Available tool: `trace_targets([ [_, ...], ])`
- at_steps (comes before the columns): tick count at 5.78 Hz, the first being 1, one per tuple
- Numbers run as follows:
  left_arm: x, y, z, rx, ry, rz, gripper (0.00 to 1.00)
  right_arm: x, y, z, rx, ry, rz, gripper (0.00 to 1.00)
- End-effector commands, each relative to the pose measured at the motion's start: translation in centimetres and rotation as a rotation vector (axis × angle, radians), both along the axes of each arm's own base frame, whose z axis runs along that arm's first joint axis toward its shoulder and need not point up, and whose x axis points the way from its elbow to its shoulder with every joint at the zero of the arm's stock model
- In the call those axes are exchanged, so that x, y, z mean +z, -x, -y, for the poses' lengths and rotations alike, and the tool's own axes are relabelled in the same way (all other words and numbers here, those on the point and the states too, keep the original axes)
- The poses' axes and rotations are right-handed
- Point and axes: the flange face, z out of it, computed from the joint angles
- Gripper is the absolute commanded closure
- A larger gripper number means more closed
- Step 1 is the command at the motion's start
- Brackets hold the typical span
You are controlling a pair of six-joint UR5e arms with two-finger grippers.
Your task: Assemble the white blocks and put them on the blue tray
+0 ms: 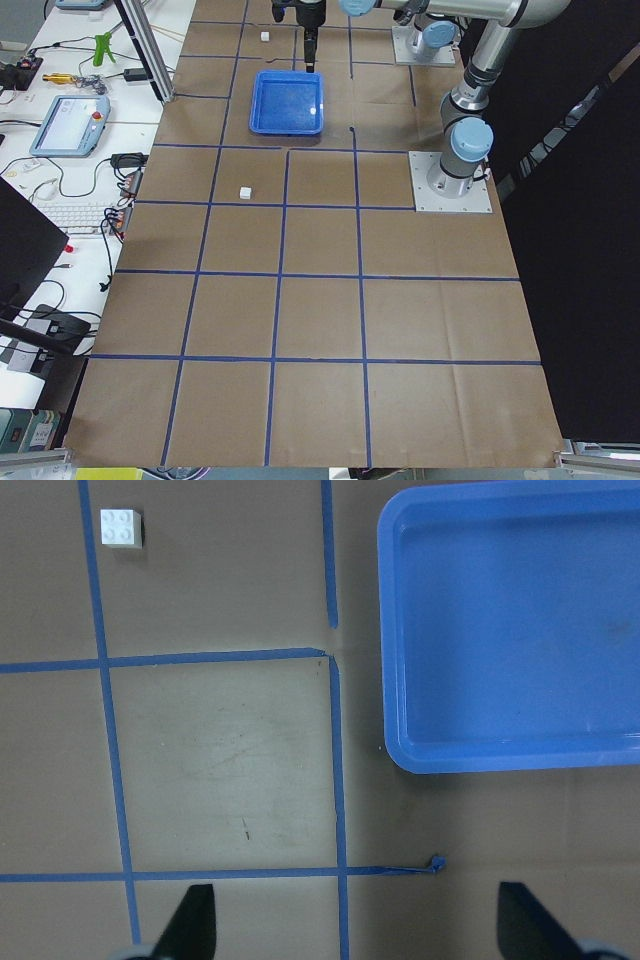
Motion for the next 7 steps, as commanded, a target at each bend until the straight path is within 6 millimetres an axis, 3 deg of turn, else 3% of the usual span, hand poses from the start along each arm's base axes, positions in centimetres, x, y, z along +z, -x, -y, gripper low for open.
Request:
trace_targets([
  [1,0.2,-0.2,-0.1,0.004,0.004,0.000,0.01,0.0,0.1,0.0,-0.001,0.000,0.000,0.00],
  [4,0.4,-0.7,0.5,-0.003,0.031,-0.001,0.01,0.0,0.1,0.0,-0.001,0.000,0.000,0.00],
  [7,-1.4,-2.6,0.3,-0.012,-0.014,0.008,0.01,0.0,0.1,0.0,-0.001,0.000,0.000,0.00],
])
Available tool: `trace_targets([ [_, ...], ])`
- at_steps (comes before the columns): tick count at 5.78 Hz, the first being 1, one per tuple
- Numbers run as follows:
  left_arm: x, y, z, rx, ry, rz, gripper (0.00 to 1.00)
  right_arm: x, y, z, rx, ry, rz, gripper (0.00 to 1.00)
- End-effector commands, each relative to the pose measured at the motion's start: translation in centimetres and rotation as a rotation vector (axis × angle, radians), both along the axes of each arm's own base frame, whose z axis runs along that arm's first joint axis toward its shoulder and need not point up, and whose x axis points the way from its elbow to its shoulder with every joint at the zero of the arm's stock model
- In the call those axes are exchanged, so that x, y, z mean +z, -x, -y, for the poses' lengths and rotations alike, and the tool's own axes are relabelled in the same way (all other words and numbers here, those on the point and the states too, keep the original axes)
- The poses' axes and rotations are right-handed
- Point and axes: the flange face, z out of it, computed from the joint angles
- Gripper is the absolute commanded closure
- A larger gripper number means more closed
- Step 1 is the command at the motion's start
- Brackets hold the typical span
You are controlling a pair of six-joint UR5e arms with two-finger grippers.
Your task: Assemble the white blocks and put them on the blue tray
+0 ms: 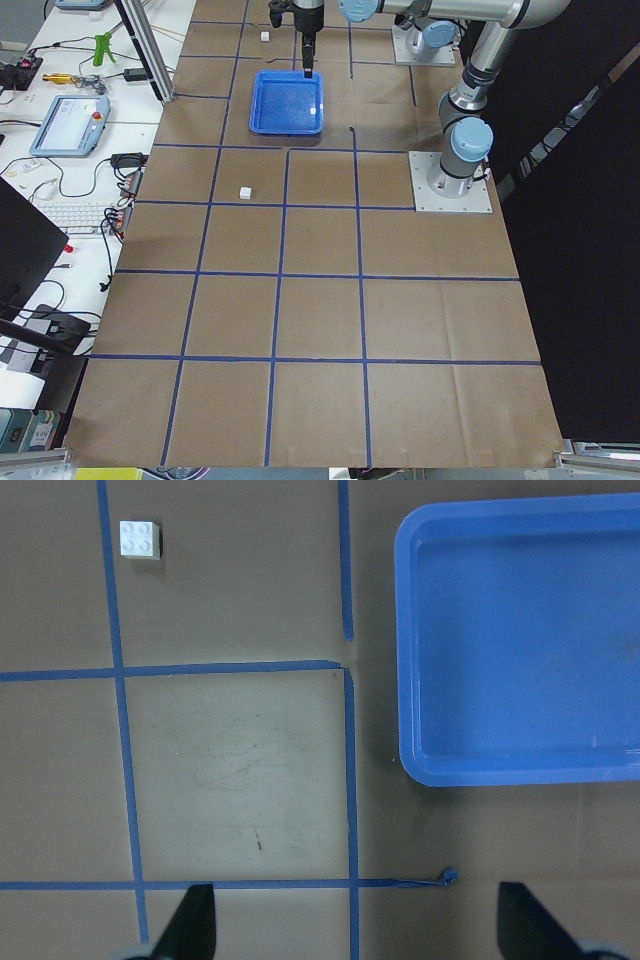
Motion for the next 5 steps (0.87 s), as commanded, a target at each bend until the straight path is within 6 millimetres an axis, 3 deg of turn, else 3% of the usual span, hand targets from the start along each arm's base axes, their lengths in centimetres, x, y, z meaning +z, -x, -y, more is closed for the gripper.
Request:
trace_targets([
  [1,-1.6,-3.0,0.7,-0.036,-0.039,-0.002,0.01,0.0,-0.1,0.0,0.002,0.000,-0.001,0.00],
  [2,-5.1,-9.3,4.2,0.054,-0.066,-0.019,0.01,0.0,0.0,0.0,0.000,0.000,-0.001,0.00],
  [3,-9.2,-14.1,9.2,0.076,-0.068,-0.019,0.01,0.0,0.0,0.0,0.000,0.000,0.001,0.00],
  [5,-15.8,-17.0,16.3,0.093,-0.028,-0.010,0.01,-0.1,-0.1,0.0,0.002,-0.002,-0.001,0.00],
])
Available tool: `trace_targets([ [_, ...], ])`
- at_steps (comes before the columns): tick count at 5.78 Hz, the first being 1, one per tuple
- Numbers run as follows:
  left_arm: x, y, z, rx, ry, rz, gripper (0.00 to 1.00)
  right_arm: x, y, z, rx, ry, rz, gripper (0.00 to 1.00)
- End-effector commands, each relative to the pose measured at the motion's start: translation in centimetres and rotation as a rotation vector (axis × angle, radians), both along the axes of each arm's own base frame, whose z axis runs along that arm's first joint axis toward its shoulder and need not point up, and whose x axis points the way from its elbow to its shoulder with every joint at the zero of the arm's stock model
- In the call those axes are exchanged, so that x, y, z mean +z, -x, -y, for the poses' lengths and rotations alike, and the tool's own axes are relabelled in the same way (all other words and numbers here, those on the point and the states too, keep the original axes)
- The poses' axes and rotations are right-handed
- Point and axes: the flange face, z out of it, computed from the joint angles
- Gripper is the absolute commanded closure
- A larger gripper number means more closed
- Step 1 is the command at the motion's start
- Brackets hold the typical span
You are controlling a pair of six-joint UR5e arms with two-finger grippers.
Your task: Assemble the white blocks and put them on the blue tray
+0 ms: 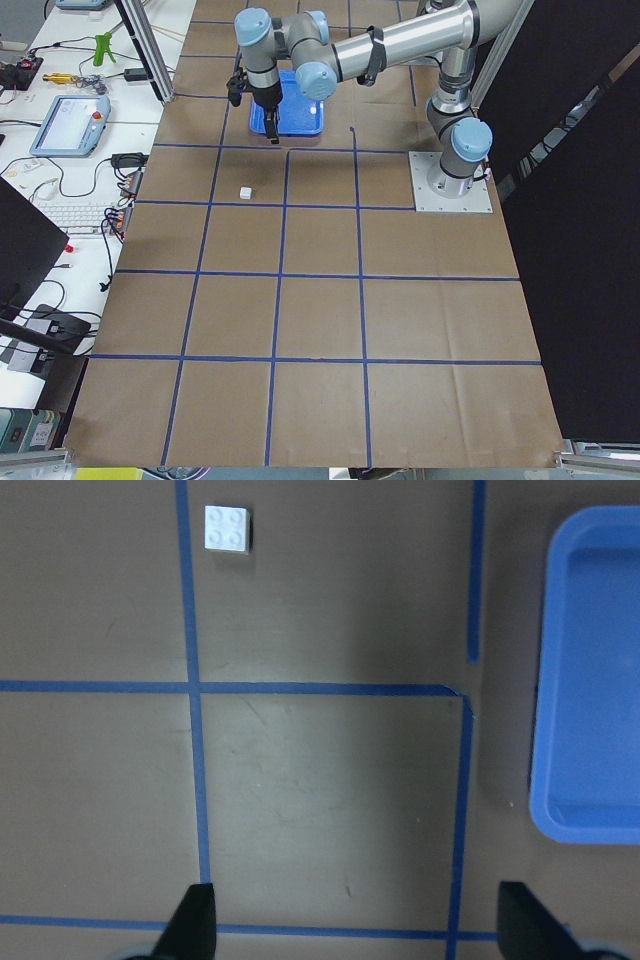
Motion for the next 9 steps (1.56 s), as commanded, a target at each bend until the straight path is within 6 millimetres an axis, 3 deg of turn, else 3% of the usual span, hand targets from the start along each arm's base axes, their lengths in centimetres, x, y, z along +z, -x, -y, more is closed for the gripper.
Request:
trace_targets([
  [1,-8.1,-2.1,5.4,-0.012,0.049,0.006,0.01,0.1,0.1,0.1,0.000,0.005,-0.007,0.00],
  [2,-12.2,-2.4,6.5,-0.064,0.061,0.013,0.01,0.1,0.4,0.1,0.012,0.002,-0.010,0.00],
  [3,-14.8,-2.5,6.7,-0.115,0.028,0.003,0.01,0.4,0.4,0.3,0.112,0.010,-0.001,0.00],
  [5,-19.3,-2.9,7.9,-0.129,0.055,0.013,0.01,-0.2,1.4,0.9,0.443,0.010,-0.009,0.00],
  [6,-19.8,-2.9,7.8,-0.129,0.047,0.012,0.02,-0.6,2.0,1.3,0.583,0.008,-0.005,0.00],
  [7,-20.2,-2.9,7.9,-0.130,0.043,0.009,0.30,-0.9,3.0,2.1,0.684,0.021,-0.009,0.00],
  [8,-19.6,-2.9,7.9,-0.147,0.050,0.013,0.65,-1.4,4.7,3.4,0.846,0.033,-0.015,0.00],
  [9,-19.5,-3.0,7.9,-0.193,0.048,0.013,0.89,-2.7,6.1,4.6,1.029,0.017,-0.004,0.00],
])
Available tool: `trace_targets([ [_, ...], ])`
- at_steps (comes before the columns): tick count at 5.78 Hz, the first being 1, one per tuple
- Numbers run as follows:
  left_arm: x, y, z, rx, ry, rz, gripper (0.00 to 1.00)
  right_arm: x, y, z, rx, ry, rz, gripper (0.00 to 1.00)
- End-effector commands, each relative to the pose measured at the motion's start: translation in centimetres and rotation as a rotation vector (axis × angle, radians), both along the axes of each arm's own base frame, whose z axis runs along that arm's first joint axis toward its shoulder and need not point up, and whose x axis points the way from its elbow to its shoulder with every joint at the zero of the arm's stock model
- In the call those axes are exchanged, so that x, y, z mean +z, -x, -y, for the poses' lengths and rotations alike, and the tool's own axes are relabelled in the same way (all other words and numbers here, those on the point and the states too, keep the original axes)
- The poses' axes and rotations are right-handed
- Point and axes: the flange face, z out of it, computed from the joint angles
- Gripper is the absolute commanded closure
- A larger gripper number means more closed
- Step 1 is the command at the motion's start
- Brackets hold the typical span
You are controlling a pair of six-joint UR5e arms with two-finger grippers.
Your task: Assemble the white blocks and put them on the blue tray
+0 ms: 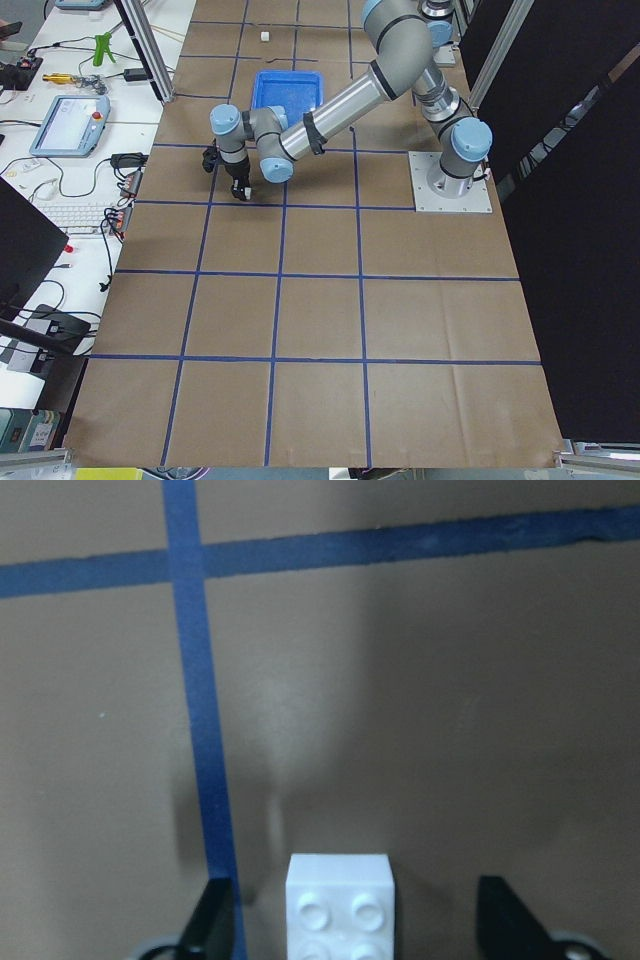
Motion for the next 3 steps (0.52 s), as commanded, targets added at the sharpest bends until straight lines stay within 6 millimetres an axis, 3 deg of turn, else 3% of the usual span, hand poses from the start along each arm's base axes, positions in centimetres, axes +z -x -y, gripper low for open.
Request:
trace_targets([
  [1,1.7,-0.1,0.2,-0.046,0.016,0.008,1.00,-2.1,2.4,2.4,0.375,0.010,-0.006,0.00],
  [2,3.0,0.7,-0.2,-0.117,0.019,0.013,1.00,-3.4,5.1,3.5,0.555,0.004,-0.004,0.00],
  [3,4.6,4.7,-1.0,-0.424,0.017,0.015,1.00,-5.0,8.8,4.6,0.693,0.019,0.059,0.00],
])
